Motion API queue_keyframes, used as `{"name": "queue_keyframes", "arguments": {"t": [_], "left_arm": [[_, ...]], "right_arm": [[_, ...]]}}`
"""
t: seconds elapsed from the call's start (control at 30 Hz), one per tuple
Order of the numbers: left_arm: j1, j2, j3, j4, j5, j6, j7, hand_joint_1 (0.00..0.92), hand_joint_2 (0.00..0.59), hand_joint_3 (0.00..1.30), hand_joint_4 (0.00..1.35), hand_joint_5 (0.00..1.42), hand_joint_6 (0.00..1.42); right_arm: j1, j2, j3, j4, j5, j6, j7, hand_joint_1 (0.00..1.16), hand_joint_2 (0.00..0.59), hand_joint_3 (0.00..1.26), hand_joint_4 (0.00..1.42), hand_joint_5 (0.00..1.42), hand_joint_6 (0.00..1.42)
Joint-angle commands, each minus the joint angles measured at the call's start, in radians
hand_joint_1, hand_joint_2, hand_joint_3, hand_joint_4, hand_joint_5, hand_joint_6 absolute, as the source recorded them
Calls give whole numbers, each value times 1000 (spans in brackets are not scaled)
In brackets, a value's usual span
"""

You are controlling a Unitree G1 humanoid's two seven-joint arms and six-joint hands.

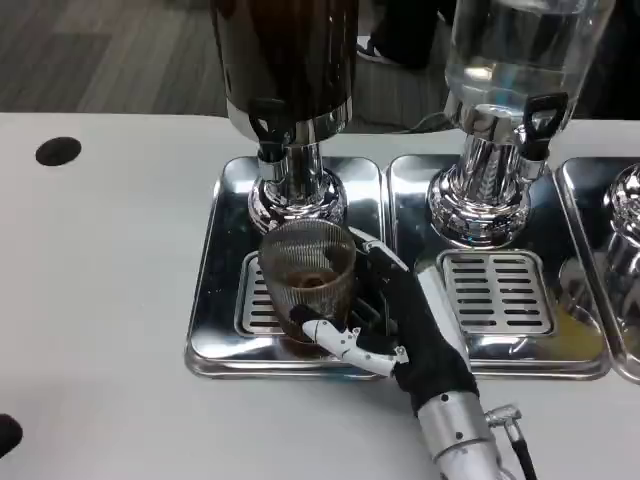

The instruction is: Grasp the cup under the faucet to collect the drink, then remove the cup.

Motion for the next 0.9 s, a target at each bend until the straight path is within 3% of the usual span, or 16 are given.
{"name": "queue_keyframes", "arguments": {"t": [0.03, 0.57, 0.9], "left_arm": [[0, -6, -11, -23, 2, 13, -13, 0, 6, 0, 0, 0, 0], [4, -13, -20, -36, 7, 20, -14, 0, 6, 0, 0, 0, 0], [3, -17, -31, -47, 13, 25, -10, 0, 6, 0, 0, 0, 0]], "right_arm": [[19, 1, -6, -40, 15, -27, 1, 852, 207, 252, 288, 261, 184], [58, -2, -5, -82, 15, -22, 3, 845, 204, 259, 289, 252, 184], [120, -6, 1, -164, 8, -24, 5, 841, 203, 262, 289, 247, 184]]}}
